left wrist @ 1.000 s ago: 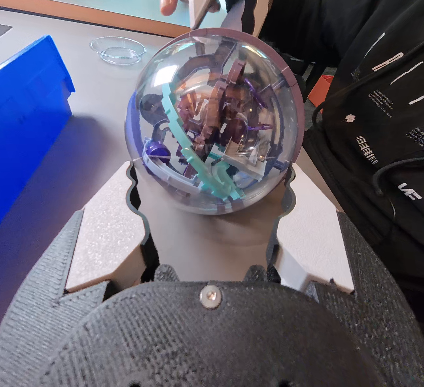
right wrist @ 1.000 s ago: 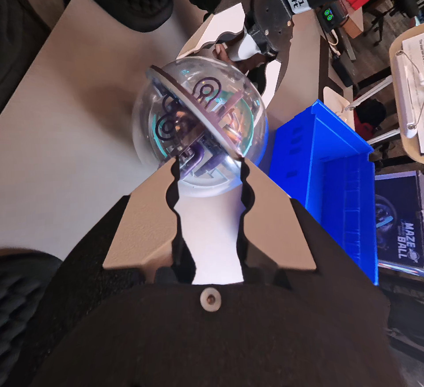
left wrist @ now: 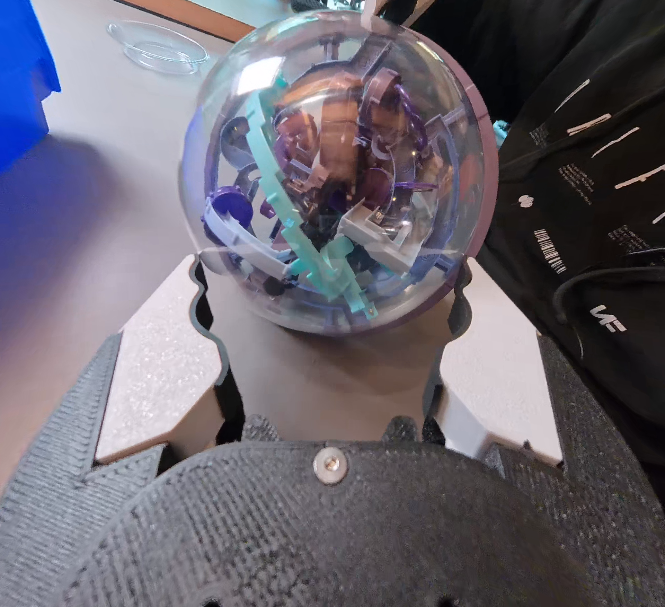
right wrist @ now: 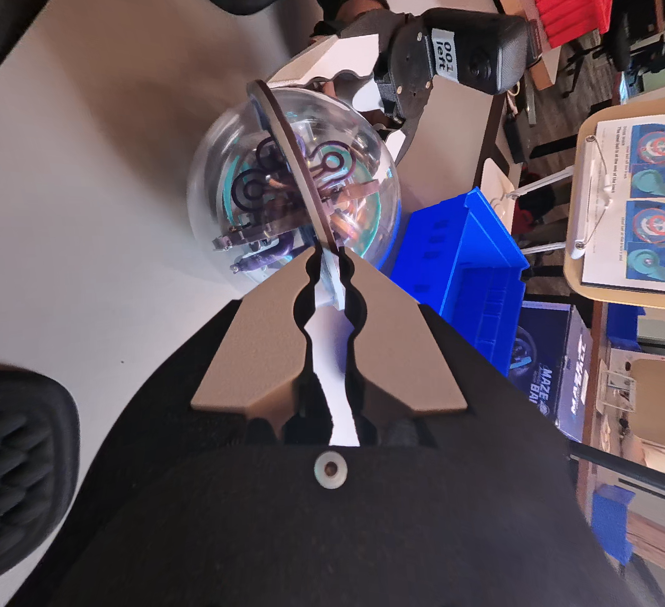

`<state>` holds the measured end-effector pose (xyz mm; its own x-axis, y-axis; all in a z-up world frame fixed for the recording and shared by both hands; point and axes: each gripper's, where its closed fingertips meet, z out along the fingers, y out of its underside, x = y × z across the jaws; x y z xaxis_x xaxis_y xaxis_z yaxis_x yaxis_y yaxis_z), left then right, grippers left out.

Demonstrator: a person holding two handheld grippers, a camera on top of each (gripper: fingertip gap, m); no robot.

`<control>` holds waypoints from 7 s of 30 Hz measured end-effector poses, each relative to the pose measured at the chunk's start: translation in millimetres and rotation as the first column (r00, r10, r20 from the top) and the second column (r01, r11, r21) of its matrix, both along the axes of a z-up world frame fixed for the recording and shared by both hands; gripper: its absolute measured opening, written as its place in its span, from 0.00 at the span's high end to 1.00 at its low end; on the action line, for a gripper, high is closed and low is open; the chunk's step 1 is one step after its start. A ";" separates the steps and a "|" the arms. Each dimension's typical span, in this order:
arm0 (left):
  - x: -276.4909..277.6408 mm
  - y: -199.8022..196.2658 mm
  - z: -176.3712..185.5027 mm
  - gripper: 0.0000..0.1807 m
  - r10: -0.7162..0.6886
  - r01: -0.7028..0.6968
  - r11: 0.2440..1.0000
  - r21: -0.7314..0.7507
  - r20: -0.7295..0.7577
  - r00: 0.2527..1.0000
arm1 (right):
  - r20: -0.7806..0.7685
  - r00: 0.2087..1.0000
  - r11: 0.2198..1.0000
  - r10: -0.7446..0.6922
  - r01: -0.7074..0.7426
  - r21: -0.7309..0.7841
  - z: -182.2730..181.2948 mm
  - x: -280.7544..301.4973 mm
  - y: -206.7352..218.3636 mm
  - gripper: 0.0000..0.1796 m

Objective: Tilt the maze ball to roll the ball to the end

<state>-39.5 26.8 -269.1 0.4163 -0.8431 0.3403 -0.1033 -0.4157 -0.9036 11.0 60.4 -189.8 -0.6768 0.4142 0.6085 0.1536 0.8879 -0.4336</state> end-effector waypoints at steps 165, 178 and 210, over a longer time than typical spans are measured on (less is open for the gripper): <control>-22.7 26.7 96.7 0.96 0.397 -0.388 0.912 0.135 -0.052 0.916 | -0.051 0.898 0.685 -0.436 0.295 -0.666 -35.8 15.4 14.7 0.84; -19.8 9.4 93.0 0.96 0.505 -0.500 0.856 0.132 0.002 0.863 | -0.047 0.806 0.652 -0.590 0.441 -0.617 -52.9 7.3 -0.7 0.46; -17.8 11.1 60.2 0.40 0.148 -0.149 0.986 0.079 0.013 0.989 | 0.118 0.909 0.657 -0.400 0.374 -0.654 -79.4 0.1 0.2 0.43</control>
<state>-57.3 38.0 -208.9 0.5368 -0.7967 0.2777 -0.0390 -0.3522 -0.9351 11.1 60.5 -269.2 -0.3479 0.9318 0.1038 0.3918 0.2451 -0.8868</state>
